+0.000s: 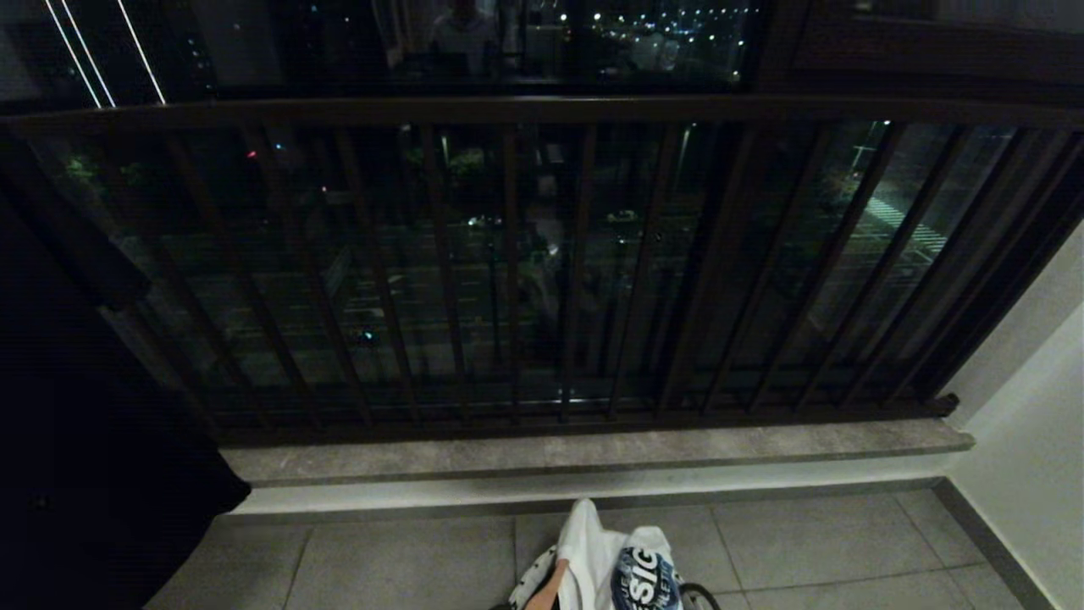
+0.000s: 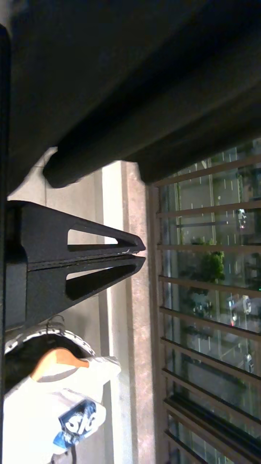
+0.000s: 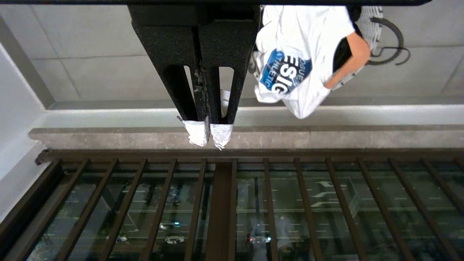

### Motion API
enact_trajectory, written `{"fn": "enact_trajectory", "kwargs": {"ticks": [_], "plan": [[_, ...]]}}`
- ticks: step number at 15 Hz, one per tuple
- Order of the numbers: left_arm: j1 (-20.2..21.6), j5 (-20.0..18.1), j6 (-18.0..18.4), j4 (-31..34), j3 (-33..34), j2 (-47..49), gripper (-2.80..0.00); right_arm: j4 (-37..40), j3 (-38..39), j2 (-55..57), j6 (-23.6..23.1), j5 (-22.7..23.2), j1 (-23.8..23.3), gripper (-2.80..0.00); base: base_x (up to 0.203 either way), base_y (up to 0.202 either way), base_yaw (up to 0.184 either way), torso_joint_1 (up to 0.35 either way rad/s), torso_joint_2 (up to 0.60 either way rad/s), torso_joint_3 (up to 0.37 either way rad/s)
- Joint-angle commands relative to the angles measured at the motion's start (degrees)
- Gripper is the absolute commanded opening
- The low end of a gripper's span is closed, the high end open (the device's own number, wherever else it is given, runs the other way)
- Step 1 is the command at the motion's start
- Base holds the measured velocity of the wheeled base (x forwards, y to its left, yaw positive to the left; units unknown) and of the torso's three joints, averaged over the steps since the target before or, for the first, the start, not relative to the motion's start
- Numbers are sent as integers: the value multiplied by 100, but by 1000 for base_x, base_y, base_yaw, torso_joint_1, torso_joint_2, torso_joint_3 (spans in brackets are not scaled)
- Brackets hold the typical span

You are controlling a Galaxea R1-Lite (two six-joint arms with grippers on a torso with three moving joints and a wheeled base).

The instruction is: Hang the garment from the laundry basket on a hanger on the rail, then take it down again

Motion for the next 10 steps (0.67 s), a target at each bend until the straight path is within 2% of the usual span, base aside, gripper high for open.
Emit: {"fn": "enact_trajectory", "kwargs": {"ticks": [1, 7, 10], "plan": [[1, 4, -6, -2, 9, -4, -280, -3, 0, -1, -1, 0, 0, -280, 0, 0, 0, 220, -566, -356], [1, 4, 2, -2, 9, -4, -280, -3, 0, -1, 1, 0, 0, -280, 0, 0, 0, 240, -594, -356], [1, 4, 2, -2, 9, -4, -280, -3, 0, -1, 1, 0, 0, -280, 0, 0, 0, 170, -400, -226]]}}
